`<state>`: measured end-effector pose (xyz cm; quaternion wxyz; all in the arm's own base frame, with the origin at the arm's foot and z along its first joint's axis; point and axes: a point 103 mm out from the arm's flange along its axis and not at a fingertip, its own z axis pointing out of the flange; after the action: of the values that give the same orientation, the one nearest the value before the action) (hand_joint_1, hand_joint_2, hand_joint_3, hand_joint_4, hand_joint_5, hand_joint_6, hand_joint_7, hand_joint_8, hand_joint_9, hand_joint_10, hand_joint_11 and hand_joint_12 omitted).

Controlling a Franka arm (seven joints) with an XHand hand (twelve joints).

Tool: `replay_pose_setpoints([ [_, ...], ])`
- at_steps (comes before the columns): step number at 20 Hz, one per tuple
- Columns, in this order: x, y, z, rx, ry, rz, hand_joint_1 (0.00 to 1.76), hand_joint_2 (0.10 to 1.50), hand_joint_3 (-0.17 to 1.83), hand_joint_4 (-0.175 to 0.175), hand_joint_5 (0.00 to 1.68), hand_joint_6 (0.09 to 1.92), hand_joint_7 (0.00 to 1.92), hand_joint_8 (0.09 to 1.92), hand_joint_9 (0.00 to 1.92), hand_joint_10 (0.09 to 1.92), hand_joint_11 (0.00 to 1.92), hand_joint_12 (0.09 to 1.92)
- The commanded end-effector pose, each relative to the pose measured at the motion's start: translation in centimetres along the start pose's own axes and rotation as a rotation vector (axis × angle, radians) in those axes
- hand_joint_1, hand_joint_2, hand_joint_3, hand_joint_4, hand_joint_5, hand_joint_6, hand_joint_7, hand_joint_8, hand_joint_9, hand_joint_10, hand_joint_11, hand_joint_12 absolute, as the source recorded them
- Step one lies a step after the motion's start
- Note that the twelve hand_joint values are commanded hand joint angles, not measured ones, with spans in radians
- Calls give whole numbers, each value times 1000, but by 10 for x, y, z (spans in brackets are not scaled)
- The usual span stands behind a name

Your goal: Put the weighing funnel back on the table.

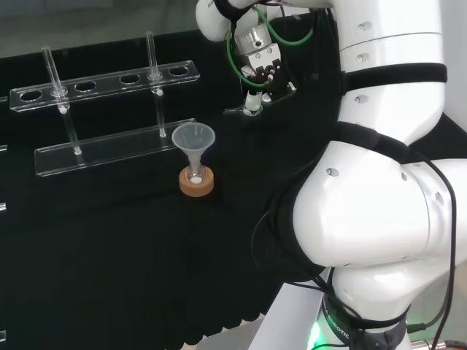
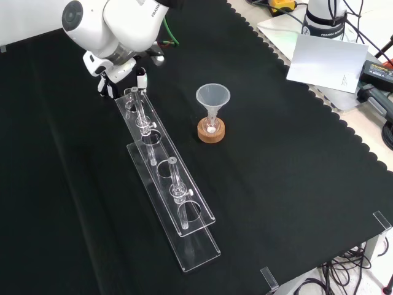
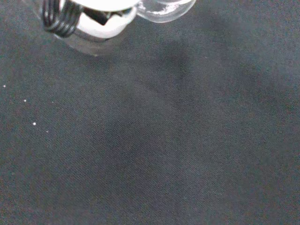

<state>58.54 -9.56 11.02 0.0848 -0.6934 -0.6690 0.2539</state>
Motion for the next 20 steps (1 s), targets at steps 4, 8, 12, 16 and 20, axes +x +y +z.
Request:
replay_pose_setpoints([
  [4, 6, 12, 12, 11, 2, -6, 1120, 756, 441, 175, 1315, 513, 485, 706, 1030, 221, 946, 950],
  [8, 11, 20, 19, 7, 6, -11, 1120, 756, 440, 175, 1314, 513, 486, 707, 1030, 222, 946, 950],
  [12, 13, 22, 20, 6, 11, -13, 1119, 757, 439, 175, 1314, 513, 488, 708, 1031, 222, 946, 951],
  [16, 8, 22, 21, 3, 15, -16, 1119, 757, 438, 175, 1313, 514, 489, 709, 1032, 223, 947, 951],
  [20, 9, 22, 20, -8, 18, -19, 1118, 760, 436, 175, 1311, 514, 489, 709, 1033, 224, 948, 952],
])
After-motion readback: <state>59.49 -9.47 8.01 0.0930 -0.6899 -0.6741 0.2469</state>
